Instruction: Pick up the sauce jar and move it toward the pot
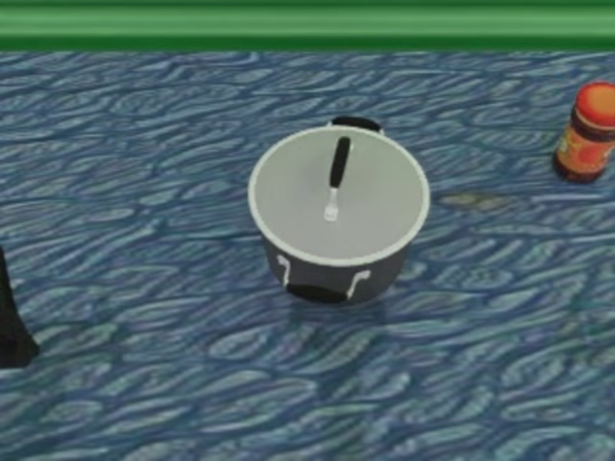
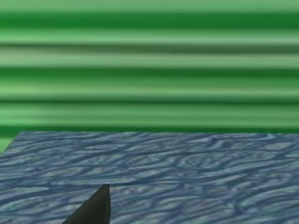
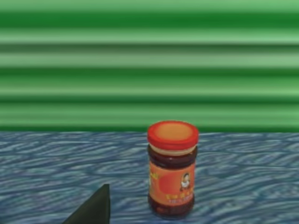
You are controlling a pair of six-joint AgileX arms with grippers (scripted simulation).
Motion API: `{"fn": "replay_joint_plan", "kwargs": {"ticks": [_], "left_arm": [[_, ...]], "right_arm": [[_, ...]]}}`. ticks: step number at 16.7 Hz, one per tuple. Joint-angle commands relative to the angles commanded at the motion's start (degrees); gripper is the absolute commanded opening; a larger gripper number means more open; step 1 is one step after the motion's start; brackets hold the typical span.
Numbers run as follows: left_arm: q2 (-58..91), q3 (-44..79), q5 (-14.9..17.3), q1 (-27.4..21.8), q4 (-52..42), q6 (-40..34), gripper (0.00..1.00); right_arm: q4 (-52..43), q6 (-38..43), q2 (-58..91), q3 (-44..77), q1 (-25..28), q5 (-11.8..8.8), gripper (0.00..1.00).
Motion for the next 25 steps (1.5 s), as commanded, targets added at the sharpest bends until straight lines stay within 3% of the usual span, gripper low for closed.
{"fn": "replay_joint_plan", "kwargs": {"ticks": [5,11,18,25], "left_arm": [[0.0,0.0,0.0,0.0,0.0,0.0,1.0],[0.0,0.0,0.0,0.0,0.0,0.0,1.0],[0.0,0.0,0.0,0.0,0.0,0.0,1.0],[0.0,0.0,0.0,0.0,0.0,0.0,1.0]], "right_arm": [[-1.25,-0.37,2.23,3.18,0.09,-0.24,1.0],[-11.27,-3.29,19.08,22.42,-0.74,-0.5,1.0],[-33.58,-10.76,56.23,55.63,-2.72,-0.64,1.0],[-57.67,-21.22,100.04,93.05,-3.27,-2.37,1.0]]}}
